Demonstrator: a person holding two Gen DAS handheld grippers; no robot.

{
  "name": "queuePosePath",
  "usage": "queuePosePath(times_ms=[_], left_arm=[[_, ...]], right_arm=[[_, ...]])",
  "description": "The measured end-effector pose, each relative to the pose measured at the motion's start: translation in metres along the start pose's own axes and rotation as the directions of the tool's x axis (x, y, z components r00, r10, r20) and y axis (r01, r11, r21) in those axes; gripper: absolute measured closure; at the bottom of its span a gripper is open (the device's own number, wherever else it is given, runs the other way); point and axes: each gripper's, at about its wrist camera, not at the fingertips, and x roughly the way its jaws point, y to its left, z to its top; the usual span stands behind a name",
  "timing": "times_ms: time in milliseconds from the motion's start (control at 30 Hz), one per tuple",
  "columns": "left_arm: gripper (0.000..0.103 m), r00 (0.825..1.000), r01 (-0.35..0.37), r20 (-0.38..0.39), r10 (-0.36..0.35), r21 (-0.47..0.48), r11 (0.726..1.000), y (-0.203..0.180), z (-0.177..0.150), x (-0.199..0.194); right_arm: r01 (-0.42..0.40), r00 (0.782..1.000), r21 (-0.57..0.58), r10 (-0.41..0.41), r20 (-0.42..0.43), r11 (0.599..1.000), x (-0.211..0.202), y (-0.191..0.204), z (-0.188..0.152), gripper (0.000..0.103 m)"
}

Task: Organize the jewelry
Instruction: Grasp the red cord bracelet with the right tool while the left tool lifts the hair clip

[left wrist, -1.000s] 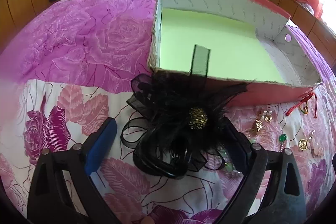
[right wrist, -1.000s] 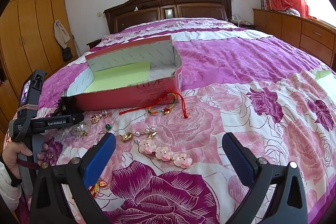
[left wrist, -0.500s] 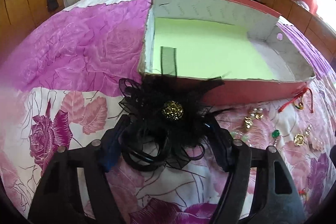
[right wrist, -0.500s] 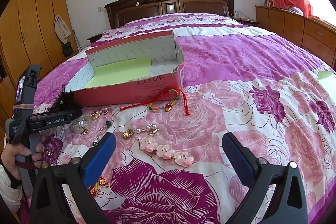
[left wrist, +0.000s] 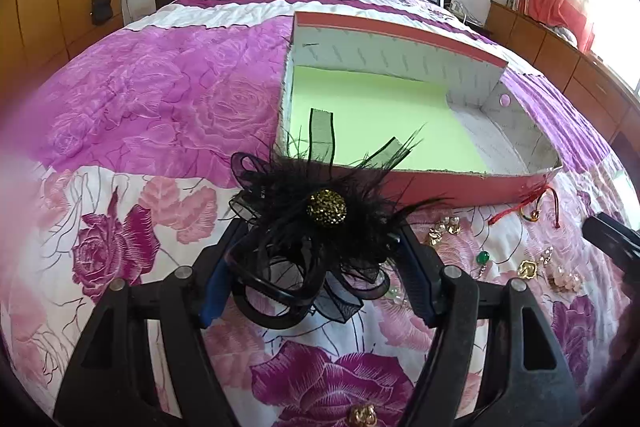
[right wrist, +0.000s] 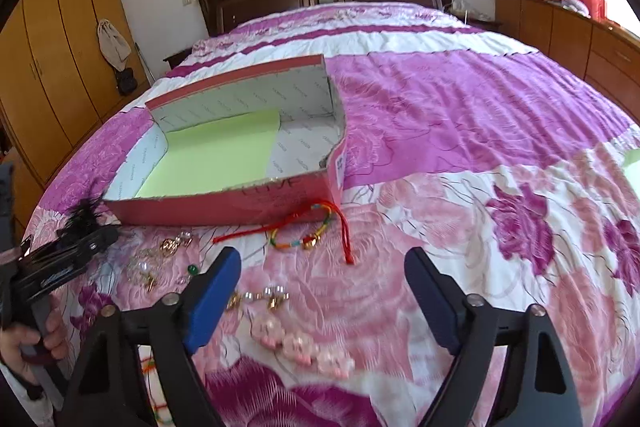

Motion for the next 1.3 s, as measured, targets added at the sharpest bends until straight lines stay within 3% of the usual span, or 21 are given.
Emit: queuePosePath(times_ms=[133, 233, 467, 533, 600, 633, 833, 1300], left_arm=[[0.038, 1.000, 0.002, 0.004, -0.002, -0.018, 1.000, 0.006, 0.000, -0.002], [0.038, 1.000, -0.002, 0.004, 0.002, -0.025, 1.000, 0.009, -0.001, -0.003], [0.038, 1.000, 0.001, 0.005, -0.001, -0.019, 1.000, 0.007, -0.005, -0.006], [0.038, 1.000, 0.004, 0.008, -0.004, -0.016, 1.000, 0.005, -0.004, -0.007], [0.038, 1.000, 0.006, 0.010, -0.006, -0.014, 1.000, 0.003, -0.005, -0.009], [0.038, 1.000, 0.006, 0.011, -0.006, -0.010, 1.000, 0.002, -0.005, -0.010], [0.038, 1.000, 0.008, 0.020, -0.008, 0.002, 1.000, -0.005, -0.003, -0.017], [0.038, 0.997, 0.029, 0.077, -0.031, 0.037, 0.999, -0.021, 0.002, -0.041]], right_arm=[[-0.020, 0.998, 0.037, 0.023, -0.066, 0.999, 0.026, -0.002, 0.009, 0.025], [-0.024, 0.993, 0.068, 0.032, -0.112, 0.997, 0.045, -0.006, 0.012, 0.037], [-0.002, 0.988, 0.077, 0.014, -0.154, 0.997, 0.066, -0.006, 0.015, 0.054], [-0.005, 0.987, 0.058, 0.014, -0.160, 0.998, 0.069, -0.003, 0.014, 0.062], [-0.003, 0.986, 0.044, 0.010, -0.164, 0.999, 0.070, -0.001, 0.013, 0.084], [-0.002, 0.986, 0.045, 0.010, -0.165, 0.999, 0.070, -0.001, 0.012, 0.086], [-0.042, 0.989, 0.078, 0.053, -0.141, 0.996, 0.060, -0.009, 0.009, 0.091], [-0.106, 0.994, 0.105, 0.108, -0.018, 0.989, -0.002, -0.020, -0.003, 0.091]])
